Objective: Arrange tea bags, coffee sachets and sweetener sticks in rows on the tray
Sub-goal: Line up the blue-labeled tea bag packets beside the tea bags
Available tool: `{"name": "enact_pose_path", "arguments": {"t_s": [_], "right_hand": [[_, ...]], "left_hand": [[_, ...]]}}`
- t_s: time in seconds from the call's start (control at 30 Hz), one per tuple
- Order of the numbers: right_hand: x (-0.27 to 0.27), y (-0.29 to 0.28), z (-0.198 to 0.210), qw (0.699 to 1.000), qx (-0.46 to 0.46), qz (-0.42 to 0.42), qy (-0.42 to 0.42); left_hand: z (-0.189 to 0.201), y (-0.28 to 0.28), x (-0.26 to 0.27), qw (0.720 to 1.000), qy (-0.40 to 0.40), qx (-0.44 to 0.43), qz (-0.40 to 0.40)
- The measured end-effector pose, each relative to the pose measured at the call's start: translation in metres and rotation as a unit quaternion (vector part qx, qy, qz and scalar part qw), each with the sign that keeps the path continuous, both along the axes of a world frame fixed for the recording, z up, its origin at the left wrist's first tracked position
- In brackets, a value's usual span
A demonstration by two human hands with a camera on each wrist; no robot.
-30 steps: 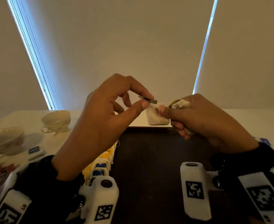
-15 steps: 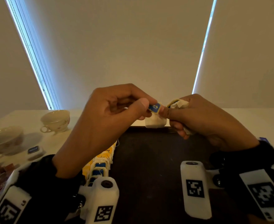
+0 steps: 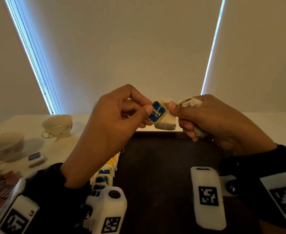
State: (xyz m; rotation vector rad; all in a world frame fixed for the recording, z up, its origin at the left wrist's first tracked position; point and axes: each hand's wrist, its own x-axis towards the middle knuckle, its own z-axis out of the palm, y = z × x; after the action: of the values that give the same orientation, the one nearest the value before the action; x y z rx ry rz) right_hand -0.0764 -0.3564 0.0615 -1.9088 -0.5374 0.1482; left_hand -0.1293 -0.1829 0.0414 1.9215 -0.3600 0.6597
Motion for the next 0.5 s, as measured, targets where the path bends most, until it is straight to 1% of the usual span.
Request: {"name": "enact_pose_path", "arguments": {"t_s": [0.27,0.37,0.5], "right_hand": [[-0.0026,0.0027,-0.0015,0.999,0.023,0.034,0.015],[-0.0046,0.0048,-0.0012,0.998,0.034,0.046,0.023],[-0.0059,0.0055,-0.0007,0.997,0.038,0.058,0.025]], "left_hand": [[-0.0031,0.0007,0.0017,0.997,-0.028,0.031,0.059],[-0.0036,0.0021,0.0025,0.998,-0.022,0.012,0.063],[-0.0022,0.0024,0.0024,0.998,0.022,-0.040,0.041]]}}
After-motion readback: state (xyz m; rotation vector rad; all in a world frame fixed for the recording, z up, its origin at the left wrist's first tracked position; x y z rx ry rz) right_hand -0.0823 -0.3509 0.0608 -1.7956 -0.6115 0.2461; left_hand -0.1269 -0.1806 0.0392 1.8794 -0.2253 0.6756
